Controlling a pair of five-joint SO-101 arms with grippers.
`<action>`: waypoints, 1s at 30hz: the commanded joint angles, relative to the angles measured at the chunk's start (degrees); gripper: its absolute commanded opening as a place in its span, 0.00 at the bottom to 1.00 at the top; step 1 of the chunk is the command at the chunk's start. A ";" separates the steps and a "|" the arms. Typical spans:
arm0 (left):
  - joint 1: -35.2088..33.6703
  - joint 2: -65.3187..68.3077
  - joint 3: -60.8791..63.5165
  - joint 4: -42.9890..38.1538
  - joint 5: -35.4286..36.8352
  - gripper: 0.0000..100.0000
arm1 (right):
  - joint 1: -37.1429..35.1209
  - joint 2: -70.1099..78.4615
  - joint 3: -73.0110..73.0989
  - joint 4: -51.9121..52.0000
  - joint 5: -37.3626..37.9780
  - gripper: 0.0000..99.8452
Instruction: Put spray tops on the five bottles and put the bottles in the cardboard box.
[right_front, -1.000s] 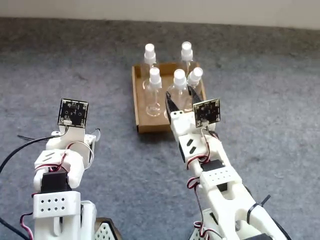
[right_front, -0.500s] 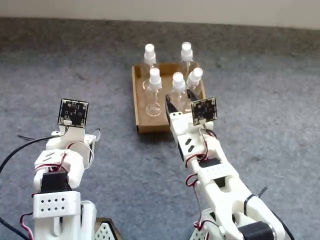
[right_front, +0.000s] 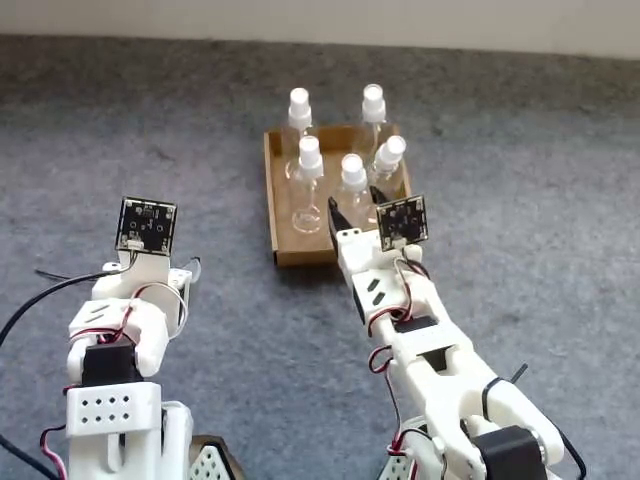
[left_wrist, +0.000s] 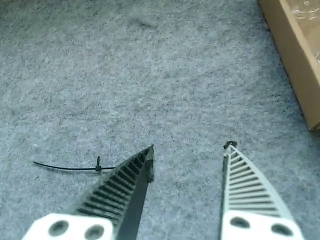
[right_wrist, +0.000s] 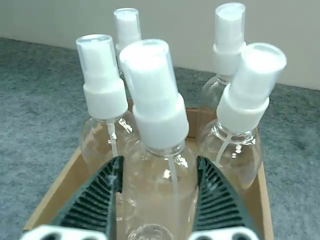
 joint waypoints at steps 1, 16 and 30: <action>-0.57 0.40 -0.22 -1.05 0.62 0.21 | -0.75 -0.40 -2.77 -1.27 -0.09 0.02; -0.57 0.40 -0.22 -1.05 0.62 0.21 | -0.84 -0.40 -2.68 -1.19 7.03 0.14; -0.57 0.40 -0.22 -1.14 0.62 0.21 | -0.84 -0.40 -2.68 -1.19 6.59 0.15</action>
